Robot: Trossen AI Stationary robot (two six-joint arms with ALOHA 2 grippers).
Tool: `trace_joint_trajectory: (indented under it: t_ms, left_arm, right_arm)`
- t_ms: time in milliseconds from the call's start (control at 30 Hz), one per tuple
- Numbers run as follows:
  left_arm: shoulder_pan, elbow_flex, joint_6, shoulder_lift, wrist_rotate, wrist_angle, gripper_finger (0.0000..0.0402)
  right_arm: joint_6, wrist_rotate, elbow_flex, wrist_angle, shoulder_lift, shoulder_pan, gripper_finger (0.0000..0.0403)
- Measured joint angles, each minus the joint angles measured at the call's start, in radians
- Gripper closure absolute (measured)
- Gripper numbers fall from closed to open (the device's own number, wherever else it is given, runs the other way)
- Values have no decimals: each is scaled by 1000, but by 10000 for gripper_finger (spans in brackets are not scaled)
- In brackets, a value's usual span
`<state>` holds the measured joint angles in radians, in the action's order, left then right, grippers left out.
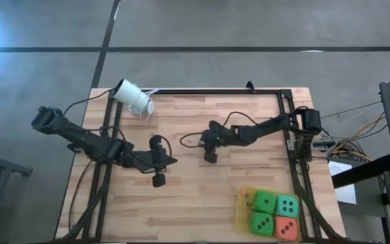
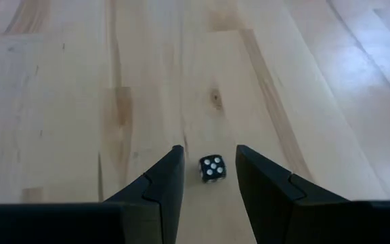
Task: Pick & Place Dice
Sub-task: Put the small black die into the yellow bin
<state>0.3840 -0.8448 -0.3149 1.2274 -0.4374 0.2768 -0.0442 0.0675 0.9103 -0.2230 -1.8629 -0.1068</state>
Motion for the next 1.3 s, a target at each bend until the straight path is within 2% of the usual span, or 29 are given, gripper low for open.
trace_joint_trajectory:
  t_ms: [767,900,1100,1300]
  left_arm:
    - [2,0,-3,0,0,-1,399]
    - [2,0,-3,0,0,-1,399]
    - [2,0,-2,0,0,-1,399]
    - [2,0,1,0,0,-1,399]
  right_arm:
    - [61,-28,0,-6,-47,-25,275]
    - [55,-71,0,-54,-86,-28,275]
    - [51,-79,21,-89,-132,-31,276]
    - [48,-92,29,-87,-141,-32,299]
